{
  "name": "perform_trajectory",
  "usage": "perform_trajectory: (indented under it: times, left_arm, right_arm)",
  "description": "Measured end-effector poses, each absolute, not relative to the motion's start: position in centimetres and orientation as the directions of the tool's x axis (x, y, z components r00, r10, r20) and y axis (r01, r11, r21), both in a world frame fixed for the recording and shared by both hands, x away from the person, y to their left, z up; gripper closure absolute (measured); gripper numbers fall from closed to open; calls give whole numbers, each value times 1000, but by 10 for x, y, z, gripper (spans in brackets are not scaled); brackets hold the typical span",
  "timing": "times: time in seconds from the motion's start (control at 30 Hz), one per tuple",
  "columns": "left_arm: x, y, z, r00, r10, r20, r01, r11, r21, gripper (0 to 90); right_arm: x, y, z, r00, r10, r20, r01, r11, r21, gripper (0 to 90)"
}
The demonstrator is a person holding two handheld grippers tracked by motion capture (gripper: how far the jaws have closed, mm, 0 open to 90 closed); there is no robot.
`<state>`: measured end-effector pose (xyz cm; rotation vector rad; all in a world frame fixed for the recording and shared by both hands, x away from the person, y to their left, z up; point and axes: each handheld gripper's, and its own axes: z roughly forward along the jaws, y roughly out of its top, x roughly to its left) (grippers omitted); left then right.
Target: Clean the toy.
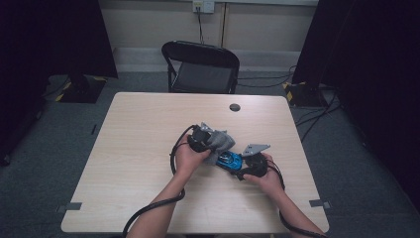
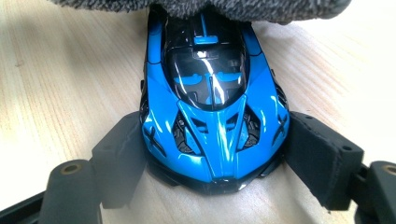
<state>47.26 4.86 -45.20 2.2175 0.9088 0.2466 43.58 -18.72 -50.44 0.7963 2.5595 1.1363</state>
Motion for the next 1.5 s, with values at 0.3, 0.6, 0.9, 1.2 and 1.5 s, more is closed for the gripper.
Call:
perform_trajectory:
  times: [0.3,0.6,0.9,1.2,1.5]
  left_arm:
    - [475,59,-452,723,687,-69,538,-498,680,754]
    - [479,66,-452,707,704,-67,545,-482,686,754]
    - [483,78,-453,687,723,-77,559,-458,692,755]
    - [485,85,-455,670,737,-86,573,-440,692,756]
    - [485,97,-456,648,755,-102,589,-411,696,756]
  right_arm:
    - [436,-187,-504,-825,565,11,387,551,740,240]
    - [436,-187,-504,-825,565,11,386,550,740,240]
    - [436,-187,-504,-825,565,11,387,550,740,240]
    - [436,-187,-504,-825,565,11,386,550,740,240]
    - [436,-187,-504,-825,565,11,386,551,740,240]
